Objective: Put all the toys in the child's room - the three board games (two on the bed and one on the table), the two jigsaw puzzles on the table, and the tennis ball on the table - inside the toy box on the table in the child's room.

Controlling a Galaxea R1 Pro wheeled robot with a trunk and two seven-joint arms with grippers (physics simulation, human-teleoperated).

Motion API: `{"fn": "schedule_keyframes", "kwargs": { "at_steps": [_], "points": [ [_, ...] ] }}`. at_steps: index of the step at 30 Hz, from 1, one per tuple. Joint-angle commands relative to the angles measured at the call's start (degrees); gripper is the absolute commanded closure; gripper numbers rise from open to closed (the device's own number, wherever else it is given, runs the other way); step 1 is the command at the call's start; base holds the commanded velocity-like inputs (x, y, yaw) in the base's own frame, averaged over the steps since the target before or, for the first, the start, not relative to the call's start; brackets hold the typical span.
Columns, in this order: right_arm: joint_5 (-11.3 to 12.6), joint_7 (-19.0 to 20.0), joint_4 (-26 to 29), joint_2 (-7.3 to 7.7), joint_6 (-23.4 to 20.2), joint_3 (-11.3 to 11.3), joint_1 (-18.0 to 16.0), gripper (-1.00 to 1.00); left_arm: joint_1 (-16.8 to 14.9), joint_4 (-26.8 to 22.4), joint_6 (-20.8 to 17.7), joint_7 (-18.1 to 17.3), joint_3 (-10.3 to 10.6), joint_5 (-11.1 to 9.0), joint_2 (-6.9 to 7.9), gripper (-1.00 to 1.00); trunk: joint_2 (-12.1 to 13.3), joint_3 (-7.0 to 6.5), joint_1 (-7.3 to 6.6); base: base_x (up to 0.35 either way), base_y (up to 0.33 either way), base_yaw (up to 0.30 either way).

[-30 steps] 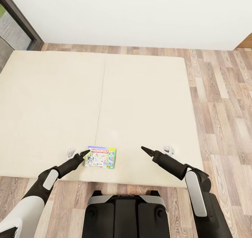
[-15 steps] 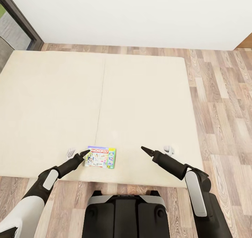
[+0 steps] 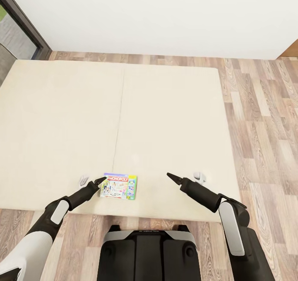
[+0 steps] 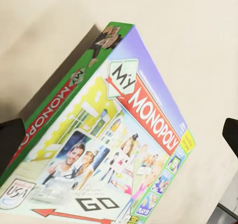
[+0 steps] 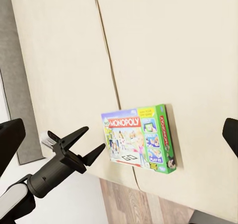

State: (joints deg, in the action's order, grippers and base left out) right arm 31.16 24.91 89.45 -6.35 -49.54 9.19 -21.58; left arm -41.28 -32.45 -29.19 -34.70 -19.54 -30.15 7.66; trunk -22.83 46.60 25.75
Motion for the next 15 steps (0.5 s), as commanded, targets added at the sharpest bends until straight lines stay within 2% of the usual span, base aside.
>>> {"fn": "schedule_keyframes", "kwargs": {
  "at_steps": [1,12,15],
  "points": [
    [-0.1,0.3,0.0,-0.07,-0.4,0.2,0.0,-1.00,0.0,0.0,-0.4,-0.1,-0.2,-0.3,-0.01,-1.00,-0.1,0.06,0.03,0.004,0.000,0.000],
    [-0.1,0.3,0.0,-0.07,-0.4,0.1,0.0,-1.00,0.0,0.0,-0.4,0.0,-0.2,-0.3,-0.01,-1.00,-0.1,0.06,0.03,0.001,0.000,0.000],
    [-0.1,0.3,0.0,-0.07,-0.4,0.1,0.0,-1.00,0.0,0.0,-0.4,0.0,-0.2,-0.3,-0.01,-1.00,-0.1,0.06,0.03,0.000,0.085,0.000]
  ]
}}
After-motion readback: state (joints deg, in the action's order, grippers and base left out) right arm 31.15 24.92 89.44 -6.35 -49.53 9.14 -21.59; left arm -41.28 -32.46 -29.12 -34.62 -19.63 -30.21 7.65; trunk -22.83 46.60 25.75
